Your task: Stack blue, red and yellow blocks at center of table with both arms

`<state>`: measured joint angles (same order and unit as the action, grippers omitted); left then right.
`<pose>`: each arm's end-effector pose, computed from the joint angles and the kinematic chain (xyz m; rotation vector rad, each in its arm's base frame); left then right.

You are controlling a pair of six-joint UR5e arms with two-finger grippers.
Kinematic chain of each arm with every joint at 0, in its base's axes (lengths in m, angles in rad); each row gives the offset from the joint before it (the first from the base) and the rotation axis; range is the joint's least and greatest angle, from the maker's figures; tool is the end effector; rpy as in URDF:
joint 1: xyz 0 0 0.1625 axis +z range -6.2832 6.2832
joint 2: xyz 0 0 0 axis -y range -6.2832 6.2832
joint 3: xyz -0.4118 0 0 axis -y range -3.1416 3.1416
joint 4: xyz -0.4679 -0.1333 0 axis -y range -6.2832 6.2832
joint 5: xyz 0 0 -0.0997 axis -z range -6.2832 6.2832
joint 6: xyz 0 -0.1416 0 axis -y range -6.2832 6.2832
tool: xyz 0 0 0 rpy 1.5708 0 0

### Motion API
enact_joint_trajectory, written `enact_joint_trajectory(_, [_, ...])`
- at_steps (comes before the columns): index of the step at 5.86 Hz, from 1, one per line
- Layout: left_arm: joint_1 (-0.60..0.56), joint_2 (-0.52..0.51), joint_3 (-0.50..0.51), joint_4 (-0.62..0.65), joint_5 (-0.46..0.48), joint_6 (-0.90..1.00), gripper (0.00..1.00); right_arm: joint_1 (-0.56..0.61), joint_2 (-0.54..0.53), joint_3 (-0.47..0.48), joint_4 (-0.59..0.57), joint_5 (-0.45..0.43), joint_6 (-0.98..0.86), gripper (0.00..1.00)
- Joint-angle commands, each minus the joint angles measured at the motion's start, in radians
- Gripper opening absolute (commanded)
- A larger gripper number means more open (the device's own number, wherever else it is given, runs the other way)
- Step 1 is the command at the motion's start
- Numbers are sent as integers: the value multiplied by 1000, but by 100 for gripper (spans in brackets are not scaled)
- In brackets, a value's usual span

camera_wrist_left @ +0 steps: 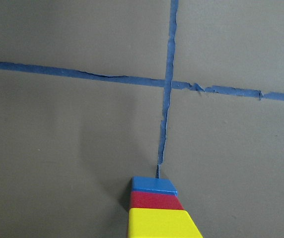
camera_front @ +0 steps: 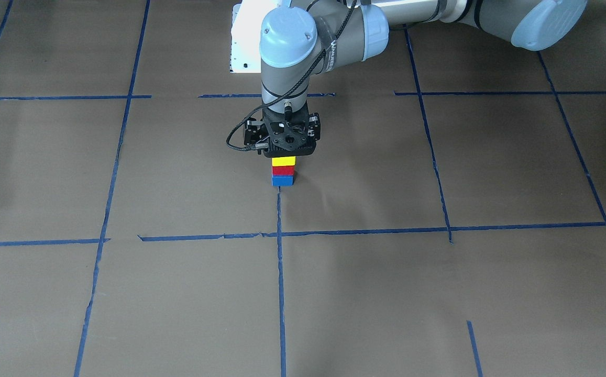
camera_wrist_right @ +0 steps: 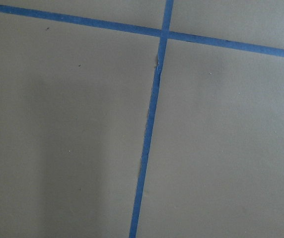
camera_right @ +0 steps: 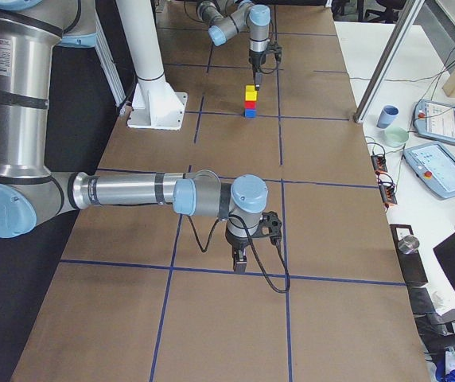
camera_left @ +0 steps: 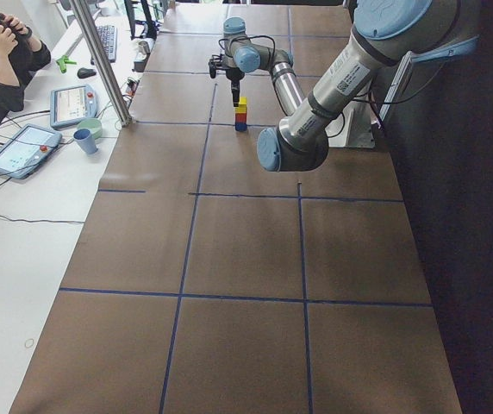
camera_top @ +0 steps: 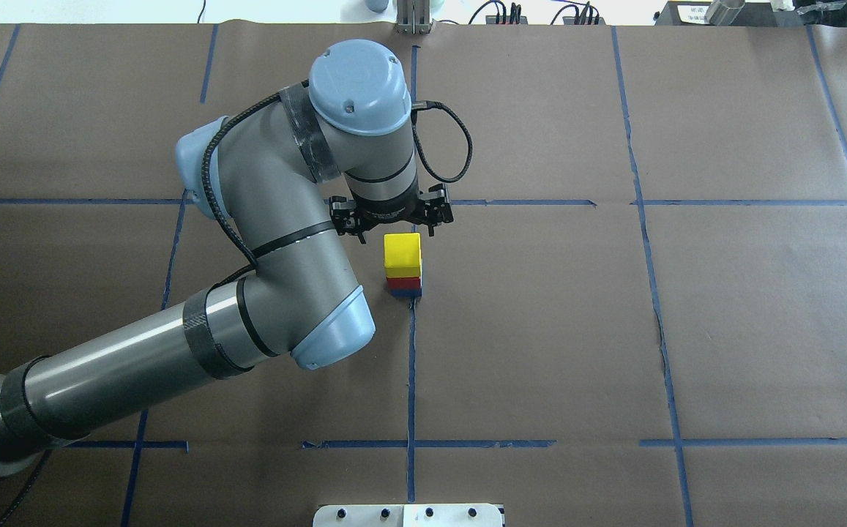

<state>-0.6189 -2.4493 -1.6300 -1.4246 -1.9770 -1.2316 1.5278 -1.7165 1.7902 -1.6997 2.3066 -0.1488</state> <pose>0.5713 -0.5018 0.0686 0.0183 0.8692 -0.1012 0.0167 -0.5018 0.6458 -0.0137 -0.7382 -0.1627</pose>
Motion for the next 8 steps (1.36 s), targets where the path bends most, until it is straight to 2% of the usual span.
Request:
enact_joint_trajectory(1, [-85, 202, -198, 36, -5, 199, 100, 0, 0, 0, 0, 0, 0, 100])
enact_joint_trajectory(3, [-254, 429, -257, 14, -80, 577, 100, 0, 0, 1, 0, 1, 0, 100])
enact_joint_trajectory(4, [-429, 548, -246, 10, -220, 821, 100, 0, 0, 1, 0, 1, 0, 100])
enact_joint_trajectory(5, [-594, 646, -208, 13, -321, 1104, 100, 0, 0, 1, 0, -1, 0, 100])
enact_joint_trajectory(6, [-730, 692, -114, 13, -379, 1239, 100, 0, 2, -6, 0, 0, 0, 100])
enact_joint_trajectory(7, [-798, 764, -47, 10, -379, 1321, 100, 0, 0, -8, 2, 1, -2, 100])
enact_joint_trajectory(8, [-858, 779, 0, 12, -382, 1316, 100, 0, 2, -11, 2, 1, -2, 100])
